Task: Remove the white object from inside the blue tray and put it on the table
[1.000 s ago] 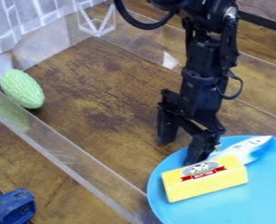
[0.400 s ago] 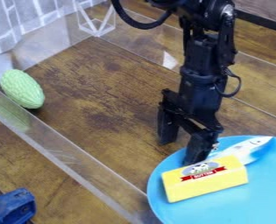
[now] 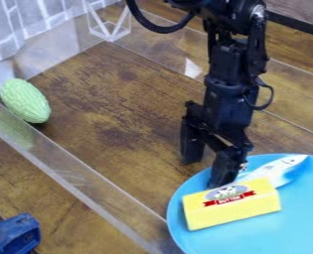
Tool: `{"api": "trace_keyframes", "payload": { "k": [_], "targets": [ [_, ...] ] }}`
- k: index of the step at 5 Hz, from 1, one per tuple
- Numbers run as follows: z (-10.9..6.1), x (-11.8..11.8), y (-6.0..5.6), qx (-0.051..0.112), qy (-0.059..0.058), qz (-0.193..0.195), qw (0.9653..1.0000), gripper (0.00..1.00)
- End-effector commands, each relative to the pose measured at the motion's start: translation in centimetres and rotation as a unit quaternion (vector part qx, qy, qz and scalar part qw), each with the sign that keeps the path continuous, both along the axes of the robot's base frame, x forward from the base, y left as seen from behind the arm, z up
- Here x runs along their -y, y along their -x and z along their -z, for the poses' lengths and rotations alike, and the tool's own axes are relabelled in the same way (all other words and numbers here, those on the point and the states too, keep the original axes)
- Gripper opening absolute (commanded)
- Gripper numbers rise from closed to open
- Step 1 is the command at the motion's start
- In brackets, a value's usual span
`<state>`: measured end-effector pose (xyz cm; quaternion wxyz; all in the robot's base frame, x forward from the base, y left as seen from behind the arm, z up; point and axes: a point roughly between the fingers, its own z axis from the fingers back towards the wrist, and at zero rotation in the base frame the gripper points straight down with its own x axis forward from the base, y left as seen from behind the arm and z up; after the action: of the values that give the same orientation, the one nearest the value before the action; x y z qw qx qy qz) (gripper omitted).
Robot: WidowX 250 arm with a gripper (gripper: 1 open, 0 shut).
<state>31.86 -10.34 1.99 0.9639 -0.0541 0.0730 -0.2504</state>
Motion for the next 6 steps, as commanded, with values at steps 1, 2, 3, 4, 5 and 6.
{"api": "trace_keyframes", "payload": {
  "k": [1, 2, 3, 4, 5, 6],
  "targets": [
    [1.02, 0.13, 0.54, -0.018, 0.006, 0.018, 0.9997, 1.0],
    [1.09, 0.1, 0.6, -0.021, 0.008, 0.021, 0.9995, 1.0],
    [1.17, 0.11, 0.66, -0.024, 0.01, 0.024, 0.9994, 1.0],
    [1.29, 0.13, 0.7, -0.027, 0.011, 0.027, 0.9992, 1.0],
    [1.32, 0.16, 0.74, -0.029, 0.013, 0.03, 0.999, 1.0],
    [1.29, 0.23, 0.79, -0.032, 0.014, 0.033, 0.9989, 1.0]
  ]
}}
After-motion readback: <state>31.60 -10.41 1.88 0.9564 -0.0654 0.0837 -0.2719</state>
